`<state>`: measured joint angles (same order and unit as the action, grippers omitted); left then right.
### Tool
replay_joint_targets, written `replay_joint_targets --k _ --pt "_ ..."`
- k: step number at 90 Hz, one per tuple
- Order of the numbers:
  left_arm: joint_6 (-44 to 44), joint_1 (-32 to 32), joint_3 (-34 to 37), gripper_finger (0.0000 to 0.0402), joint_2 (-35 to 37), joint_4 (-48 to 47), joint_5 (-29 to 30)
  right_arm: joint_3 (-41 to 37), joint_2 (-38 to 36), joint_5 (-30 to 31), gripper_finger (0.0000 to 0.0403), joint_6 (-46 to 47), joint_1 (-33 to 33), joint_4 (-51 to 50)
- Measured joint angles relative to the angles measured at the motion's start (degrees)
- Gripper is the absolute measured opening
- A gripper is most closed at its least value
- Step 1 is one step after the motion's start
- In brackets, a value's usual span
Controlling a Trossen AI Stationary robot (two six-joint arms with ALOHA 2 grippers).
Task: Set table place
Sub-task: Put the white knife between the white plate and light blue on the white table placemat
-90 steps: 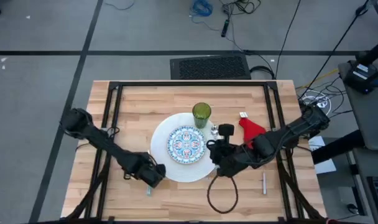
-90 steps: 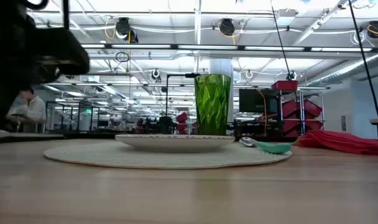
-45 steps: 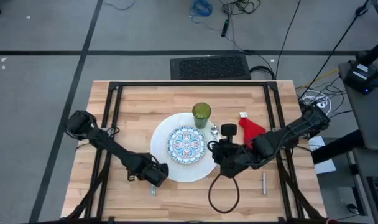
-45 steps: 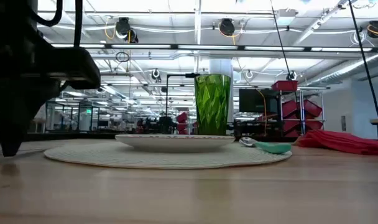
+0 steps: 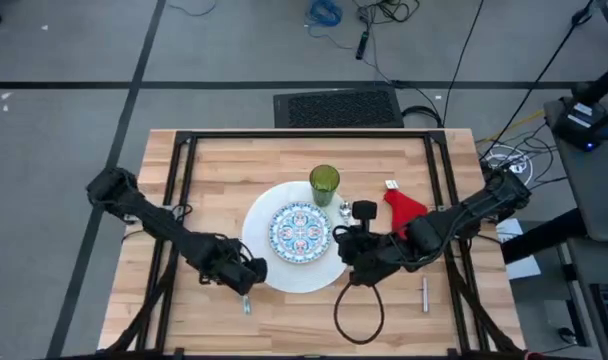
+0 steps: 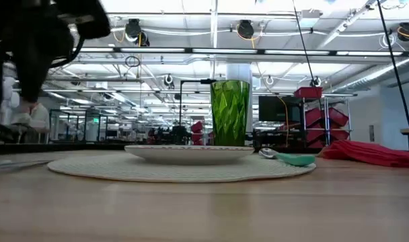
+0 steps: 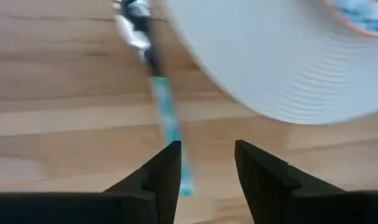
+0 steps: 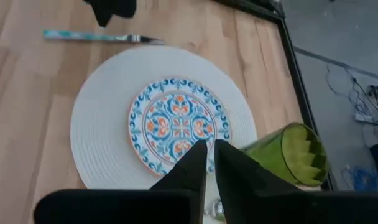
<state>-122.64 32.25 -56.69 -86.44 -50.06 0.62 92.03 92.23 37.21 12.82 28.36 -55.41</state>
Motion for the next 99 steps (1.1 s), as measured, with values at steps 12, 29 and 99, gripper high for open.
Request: replay_joint_targets --k 12,29,99 --pt "-0.02 0.11 1.42 0.0135 -2.07 0.66 0.11 0.0 0.01 0.03 0.0018 0.0 -0.33 0.81" --pt "-0.34 0.02 5.93 0.0135 -5.09 9.42 0.07 0.0 0.02 0.04 0.0018 0.0 -0.69 0.78" --pt "0.59 -0.26 6.97 0.0048 -7.93 11.45 -0.29 0.0 0.02 0.19 0.0018 -0.15 -1.77 -0.86"
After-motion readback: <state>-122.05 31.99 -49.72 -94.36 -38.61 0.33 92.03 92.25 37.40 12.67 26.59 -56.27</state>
